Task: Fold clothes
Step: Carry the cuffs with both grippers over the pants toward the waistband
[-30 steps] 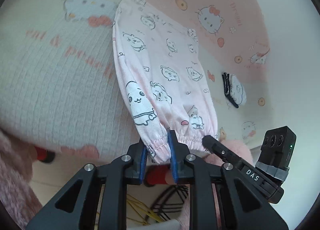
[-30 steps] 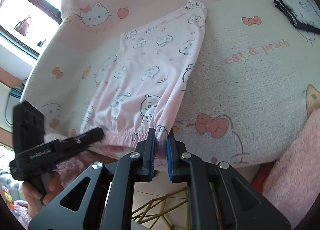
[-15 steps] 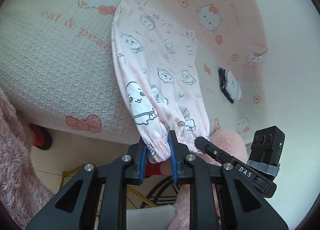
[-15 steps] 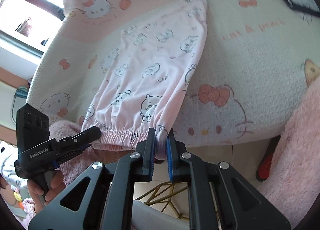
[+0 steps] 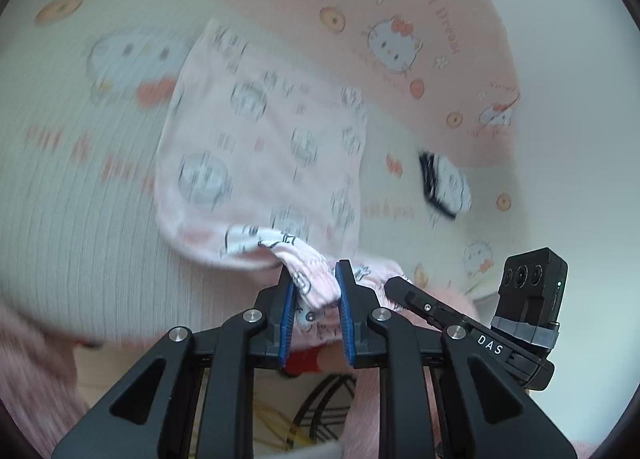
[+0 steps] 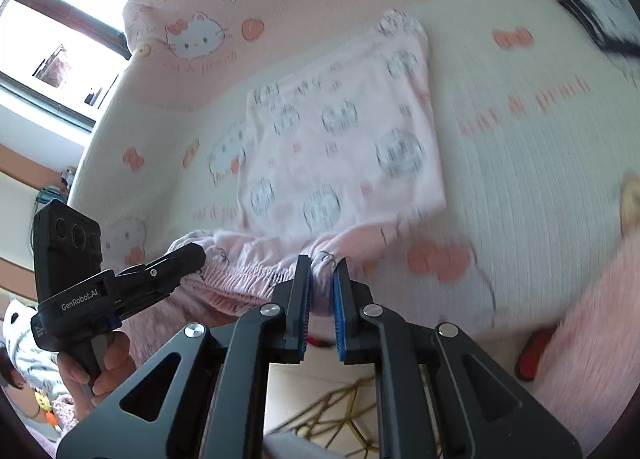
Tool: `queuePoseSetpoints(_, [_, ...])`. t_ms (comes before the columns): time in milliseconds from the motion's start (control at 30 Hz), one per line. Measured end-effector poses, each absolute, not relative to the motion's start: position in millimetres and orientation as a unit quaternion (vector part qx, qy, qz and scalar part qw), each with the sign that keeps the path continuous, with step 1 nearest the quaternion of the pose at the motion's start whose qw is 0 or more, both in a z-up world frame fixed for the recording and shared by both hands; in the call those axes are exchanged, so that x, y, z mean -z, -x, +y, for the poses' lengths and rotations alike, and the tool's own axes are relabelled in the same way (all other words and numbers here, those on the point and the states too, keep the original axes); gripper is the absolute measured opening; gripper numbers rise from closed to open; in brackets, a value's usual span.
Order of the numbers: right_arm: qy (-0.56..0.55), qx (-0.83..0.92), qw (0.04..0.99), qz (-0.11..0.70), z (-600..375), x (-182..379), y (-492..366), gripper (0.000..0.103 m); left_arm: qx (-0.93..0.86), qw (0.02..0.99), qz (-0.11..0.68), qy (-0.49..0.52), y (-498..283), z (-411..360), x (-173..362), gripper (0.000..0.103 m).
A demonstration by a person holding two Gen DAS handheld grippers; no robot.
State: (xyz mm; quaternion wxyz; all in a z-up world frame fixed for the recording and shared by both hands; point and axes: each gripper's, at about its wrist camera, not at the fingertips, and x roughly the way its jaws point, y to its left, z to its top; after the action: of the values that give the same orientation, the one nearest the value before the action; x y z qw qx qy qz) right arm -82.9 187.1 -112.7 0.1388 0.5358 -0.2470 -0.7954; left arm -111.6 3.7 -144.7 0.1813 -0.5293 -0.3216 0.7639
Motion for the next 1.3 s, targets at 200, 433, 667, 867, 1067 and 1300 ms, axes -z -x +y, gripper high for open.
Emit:
queuePoseSetpoints(200, [-0.518, 0.814, 0.126, -0.231, 186, 99, 174, 0.012, -0.763, 0.177, -0.323, 0.532, 202, -11, 170, 0.025])
queuePoseSetpoints(433, [-0.514, 0.836, 0.092, -0.171, 195, 112, 219, 0.044, -0.796, 0.158, -0.21, 0.546, 224, -23, 196, 0.042])
queuePoseSetpoints(667, [-0.552, 0.825, 0.106, -0.067, 179, 151, 203, 0.055, -0.788, 0.152, -0.122, 0.584, 198, -1, 216, 0.044])
queuePoseSetpoints(867, [-0.568, 0.813, 0.127, 0.007, 151, 170, 193, 0.048, -0.786, 0.169, -0.115, 0.584, 204, 11, 222, 0.033])
queuePoseSetpoints(1067, [-0.544, 0.83, 0.122, 0.022, 145, 157, 195, 0.007, -0.805, 0.184, -0.106, 0.554, 199, 18, 202, 0.005])
queuePoseSetpoints(1300, [-0.51, 0.851, 0.114, 0.054, 144, 122, 198, 0.007, -0.819, 0.185, -0.106, 0.532, 209, 10, 178, 0.005])
